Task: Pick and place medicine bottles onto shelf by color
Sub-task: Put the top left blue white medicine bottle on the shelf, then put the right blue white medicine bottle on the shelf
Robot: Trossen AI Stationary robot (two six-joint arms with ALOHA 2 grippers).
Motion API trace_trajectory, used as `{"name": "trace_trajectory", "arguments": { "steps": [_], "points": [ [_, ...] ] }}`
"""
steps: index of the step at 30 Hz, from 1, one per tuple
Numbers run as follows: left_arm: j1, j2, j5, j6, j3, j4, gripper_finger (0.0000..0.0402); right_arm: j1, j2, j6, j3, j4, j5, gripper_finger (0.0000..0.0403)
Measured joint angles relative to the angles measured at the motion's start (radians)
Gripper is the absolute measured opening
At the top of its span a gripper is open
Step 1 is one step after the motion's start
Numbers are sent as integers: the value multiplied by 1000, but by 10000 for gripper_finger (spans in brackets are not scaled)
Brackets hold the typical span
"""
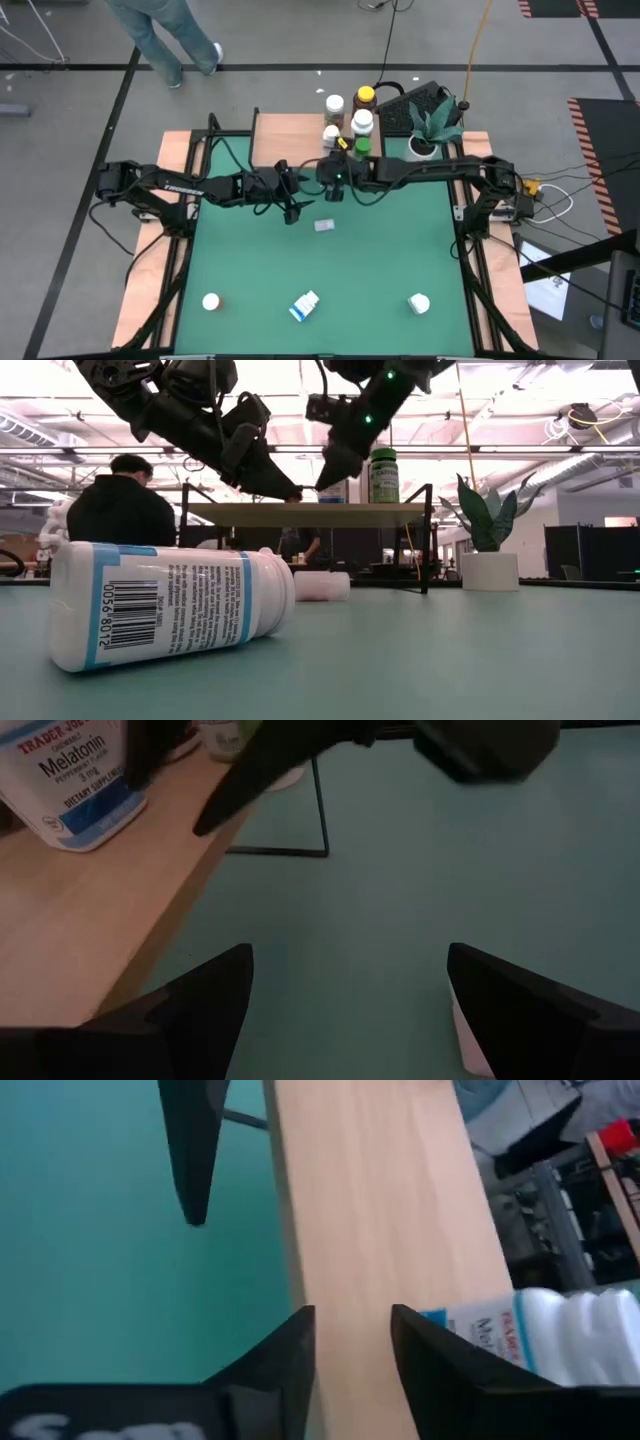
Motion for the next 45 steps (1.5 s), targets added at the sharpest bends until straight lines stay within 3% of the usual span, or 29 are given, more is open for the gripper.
{"name": "trace_trajectory", "arguments": {
  "steps": [6,16,38,45],
  "points": [
    [2,0,0,18,0,2,335,-13,0,-46,-38,58,97,76],
    [2,0,0,19,0,9,335,-67,0,-126,-40,114,99,20],
    [2,0,0,17,0,-8,335,-67,-3,-273,-40,113,151,11],
    [1,-91,-35,-60,0,-58,335,28,-121,-265,-41,40,150,11]
  ]
}}
